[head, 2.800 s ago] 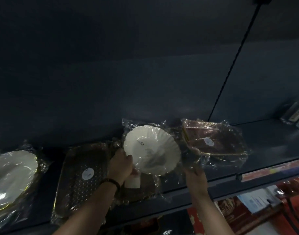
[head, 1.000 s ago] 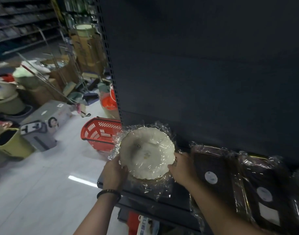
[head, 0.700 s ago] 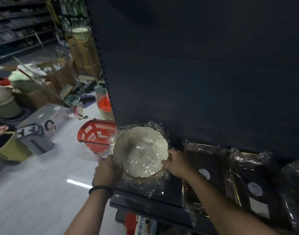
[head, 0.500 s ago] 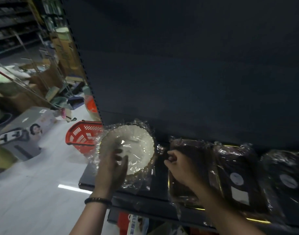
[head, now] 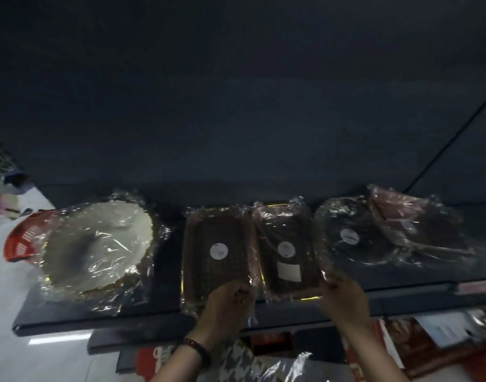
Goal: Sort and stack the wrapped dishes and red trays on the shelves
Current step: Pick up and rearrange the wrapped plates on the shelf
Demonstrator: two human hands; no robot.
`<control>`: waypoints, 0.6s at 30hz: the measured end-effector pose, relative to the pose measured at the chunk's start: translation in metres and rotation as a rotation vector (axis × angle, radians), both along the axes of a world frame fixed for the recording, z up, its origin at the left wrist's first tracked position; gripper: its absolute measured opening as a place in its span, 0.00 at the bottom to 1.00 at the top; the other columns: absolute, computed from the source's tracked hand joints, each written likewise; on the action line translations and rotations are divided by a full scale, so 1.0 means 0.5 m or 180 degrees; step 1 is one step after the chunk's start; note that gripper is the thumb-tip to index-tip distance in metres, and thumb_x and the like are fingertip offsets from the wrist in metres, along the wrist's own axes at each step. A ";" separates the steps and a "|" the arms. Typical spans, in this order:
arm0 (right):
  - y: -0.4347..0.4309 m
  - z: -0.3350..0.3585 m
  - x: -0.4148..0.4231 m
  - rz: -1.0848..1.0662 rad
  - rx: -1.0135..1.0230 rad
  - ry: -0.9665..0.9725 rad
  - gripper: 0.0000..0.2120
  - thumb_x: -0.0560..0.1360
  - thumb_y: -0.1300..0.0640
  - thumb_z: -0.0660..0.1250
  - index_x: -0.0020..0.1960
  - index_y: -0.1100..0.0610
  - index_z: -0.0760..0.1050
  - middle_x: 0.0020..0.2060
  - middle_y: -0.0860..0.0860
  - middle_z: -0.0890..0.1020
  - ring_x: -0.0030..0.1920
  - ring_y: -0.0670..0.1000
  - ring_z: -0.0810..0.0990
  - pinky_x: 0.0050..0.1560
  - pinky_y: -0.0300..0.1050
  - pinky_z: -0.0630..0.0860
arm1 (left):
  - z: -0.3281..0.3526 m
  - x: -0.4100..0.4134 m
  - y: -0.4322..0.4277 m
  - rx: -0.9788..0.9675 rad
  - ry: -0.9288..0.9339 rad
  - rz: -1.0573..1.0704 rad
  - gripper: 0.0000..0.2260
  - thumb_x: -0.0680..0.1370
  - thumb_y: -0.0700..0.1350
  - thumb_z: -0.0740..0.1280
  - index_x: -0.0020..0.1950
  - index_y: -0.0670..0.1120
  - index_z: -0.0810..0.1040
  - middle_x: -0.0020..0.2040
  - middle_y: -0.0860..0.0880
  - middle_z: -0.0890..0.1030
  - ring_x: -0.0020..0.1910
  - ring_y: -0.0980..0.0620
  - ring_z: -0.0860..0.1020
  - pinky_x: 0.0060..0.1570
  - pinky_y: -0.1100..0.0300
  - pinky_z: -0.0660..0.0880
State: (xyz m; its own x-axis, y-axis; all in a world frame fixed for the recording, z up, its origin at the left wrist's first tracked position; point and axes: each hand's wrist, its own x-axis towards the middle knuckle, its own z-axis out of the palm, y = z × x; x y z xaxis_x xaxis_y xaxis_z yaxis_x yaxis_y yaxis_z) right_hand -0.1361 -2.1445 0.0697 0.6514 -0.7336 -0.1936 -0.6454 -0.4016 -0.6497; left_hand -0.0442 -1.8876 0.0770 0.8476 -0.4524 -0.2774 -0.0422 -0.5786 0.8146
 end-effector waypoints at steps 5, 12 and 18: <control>-0.101 -0.099 -0.073 -0.0247 0.0292 0.0458 0.36 0.74 0.26 0.62 0.67 0.53 0.77 0.59 0.55 0.83 0.64 0.60 0.79 0.57 0.51 0.74 | -0.022 -0.042 -0.067 -0.0022 0.0390 0.0168 0.02 0.76 0.50 0.72 0.44 0.54 0.81 0.41 0.55 0.85 0.42 0.55 0.84 0.50 0.52 0.83; -0.107 -0.097 -0.047 -0.0123 0.0934 0.0231 0.16 0.82 0.42 0.67 0.48 0.53 0.84 0.37 0.51 0.87 0.40 0.53 0.85 0.41 0.45 0.75 | -0.030 -0.074 -0.111 0.0107 0.0545 0.0285 0.10 0.80 0.44 0.68 0.39 0.48 0.79 0.33 0.54 0.79 0.34 0.56 0.73 0.39 0.57 0.68; -0.094 -0.094 -0.007 -0.0441 0.0885 0.0177 0.13 0.80 0.48 0.67 0.45 0.55 0.86 0.38 0.55 0.86 0.44 0.58 0.85 0.49 0.51 0.80 | -0.036 -0.077 -0.134 -0.0403 0.0624 0.0428 0.09 0.81 0.42 0.67 0.42 0.42 0.79 0.33 0.52 0.76 0.35 0.52 0.72 0.39 0.50 0.68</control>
State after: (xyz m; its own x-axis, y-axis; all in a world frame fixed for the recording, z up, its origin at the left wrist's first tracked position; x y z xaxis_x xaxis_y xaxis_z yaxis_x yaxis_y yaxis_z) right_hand -0.1395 -2.1915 0.0229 0.5316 -0.7287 -0.4318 -0.7193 -0.1192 -0.6844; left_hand -0.0827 -1.9548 0.0592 0.8382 -0.3808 -0.3905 0.1938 -0.4613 0.8658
